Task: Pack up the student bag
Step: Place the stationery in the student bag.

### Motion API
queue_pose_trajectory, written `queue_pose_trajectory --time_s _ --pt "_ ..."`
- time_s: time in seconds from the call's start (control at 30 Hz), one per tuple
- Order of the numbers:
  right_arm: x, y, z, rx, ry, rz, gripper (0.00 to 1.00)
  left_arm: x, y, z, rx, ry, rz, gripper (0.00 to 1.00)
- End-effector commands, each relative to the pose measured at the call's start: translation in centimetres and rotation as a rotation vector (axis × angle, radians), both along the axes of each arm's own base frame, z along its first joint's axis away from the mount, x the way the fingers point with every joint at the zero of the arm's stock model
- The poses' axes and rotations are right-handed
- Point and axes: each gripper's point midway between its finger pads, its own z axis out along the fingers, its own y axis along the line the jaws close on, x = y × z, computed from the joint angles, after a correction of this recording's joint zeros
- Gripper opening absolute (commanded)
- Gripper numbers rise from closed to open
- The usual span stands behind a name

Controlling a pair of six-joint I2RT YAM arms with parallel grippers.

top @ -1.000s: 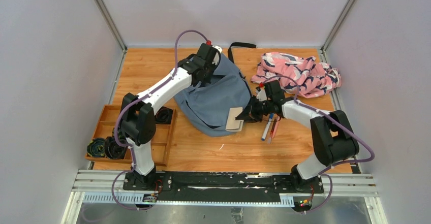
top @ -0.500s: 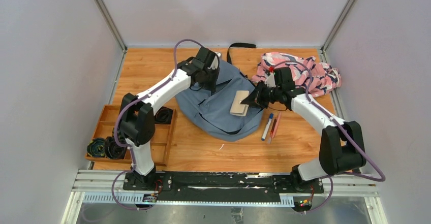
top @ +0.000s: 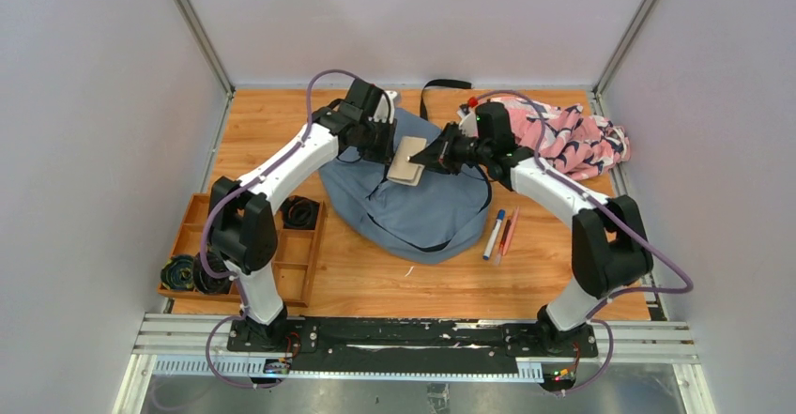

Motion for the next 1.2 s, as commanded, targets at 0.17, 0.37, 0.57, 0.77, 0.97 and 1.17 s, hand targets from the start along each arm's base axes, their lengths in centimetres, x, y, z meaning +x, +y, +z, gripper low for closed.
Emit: queue_pose_trajectory --time_s 0.17,0.37,0.57,0.77,0.97,1.17 --pt "-0.8 2.0 -5.1 -0.05 0.14 0.018 0.0 -0.4 -0.9 4.7 -0.087 -0.072 -0.066 0.0" --pt "0.2 2.9 -7.1 -0.045 0.227 0.026 0.0 -0.3 -0.8 5.2 -0.091 -0.089 -0.057 0.0" --pt "-1.3 2.0 -9.2 -0.072 0.293 -0.002 0.0 0.1 -1.1 5.8 -0.108 -0.11 -0.066 0.0" --pt "-1.9 3.5 -9.4 -0.071 0.303 0.038 0.0 -1.1 -2.2 5.2 -0.13 -0.069 -0.199 0.0" --pt "3.9 2.7 -7.7 -0.005 0.222 -0.106 0.0 -2.3 -2.1 4.4 -0.129 -0.047 -0.251 0.0" --pt "6.7 3.1 -5.0 0.11 0.135 -0.244 0.0 -2.4 -2.0 4.3 -0.107 -0.043 -0.287 0.0"
